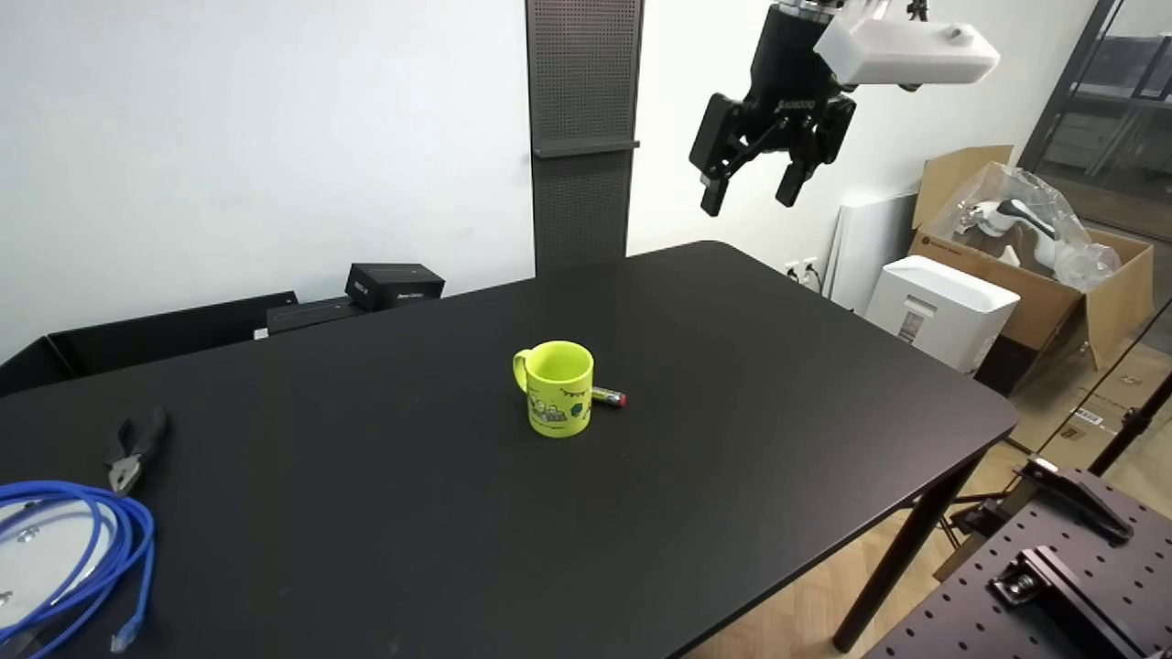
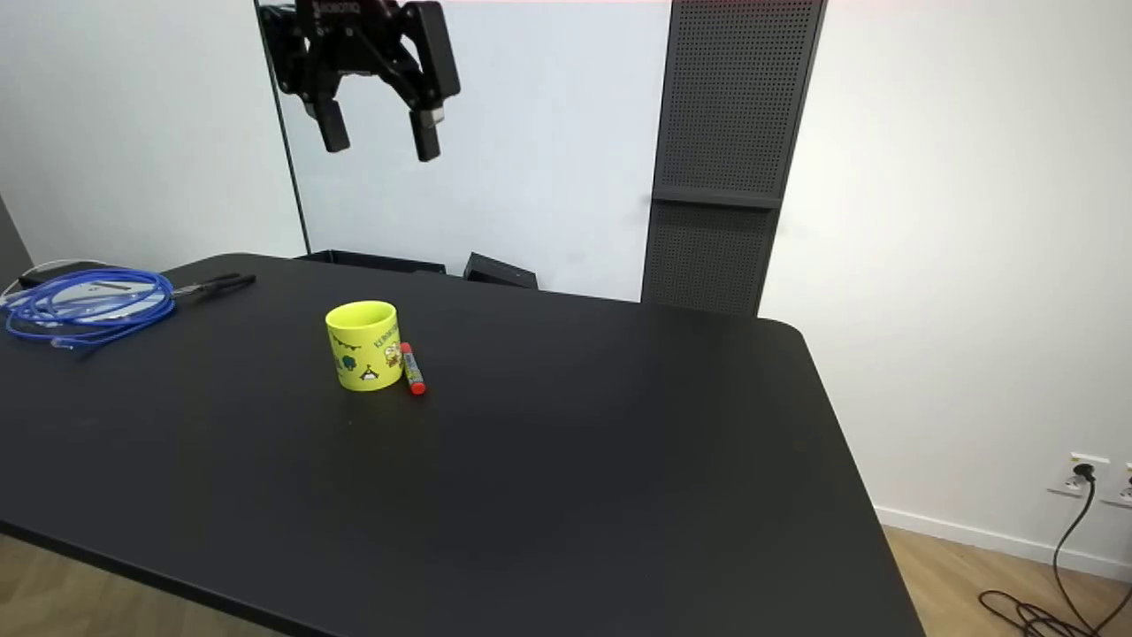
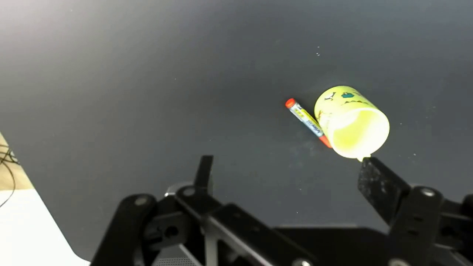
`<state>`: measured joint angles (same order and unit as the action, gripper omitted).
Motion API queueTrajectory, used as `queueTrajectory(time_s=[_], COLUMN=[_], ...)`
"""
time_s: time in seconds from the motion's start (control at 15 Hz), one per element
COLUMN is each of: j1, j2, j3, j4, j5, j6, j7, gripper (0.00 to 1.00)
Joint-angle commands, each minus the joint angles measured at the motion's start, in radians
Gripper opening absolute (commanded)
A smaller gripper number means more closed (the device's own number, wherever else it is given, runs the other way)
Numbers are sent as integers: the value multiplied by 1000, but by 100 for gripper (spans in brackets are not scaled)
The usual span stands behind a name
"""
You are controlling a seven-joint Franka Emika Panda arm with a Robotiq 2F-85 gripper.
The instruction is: Put the orange marker in the mug
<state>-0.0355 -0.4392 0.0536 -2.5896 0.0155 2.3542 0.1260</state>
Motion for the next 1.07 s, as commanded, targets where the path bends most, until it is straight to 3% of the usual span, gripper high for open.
queueTrajectory(time_s=[0.0, 0.4, 0.47, 0.73, 1.0], j1=[25, 63, 50, 48, 47], j2=[129, 272, 218, 263, 306], j3=[-47, -135, -110, -123, -95], j4=[114, 269, 191, 241, 238], j5=[-33, 58, 40, 48, -101], j6=[-48, -208, -134, -178, -92], j7=[-178, -588, -493, -577, -556], gripper=[100, 100, 100, 100, 100])
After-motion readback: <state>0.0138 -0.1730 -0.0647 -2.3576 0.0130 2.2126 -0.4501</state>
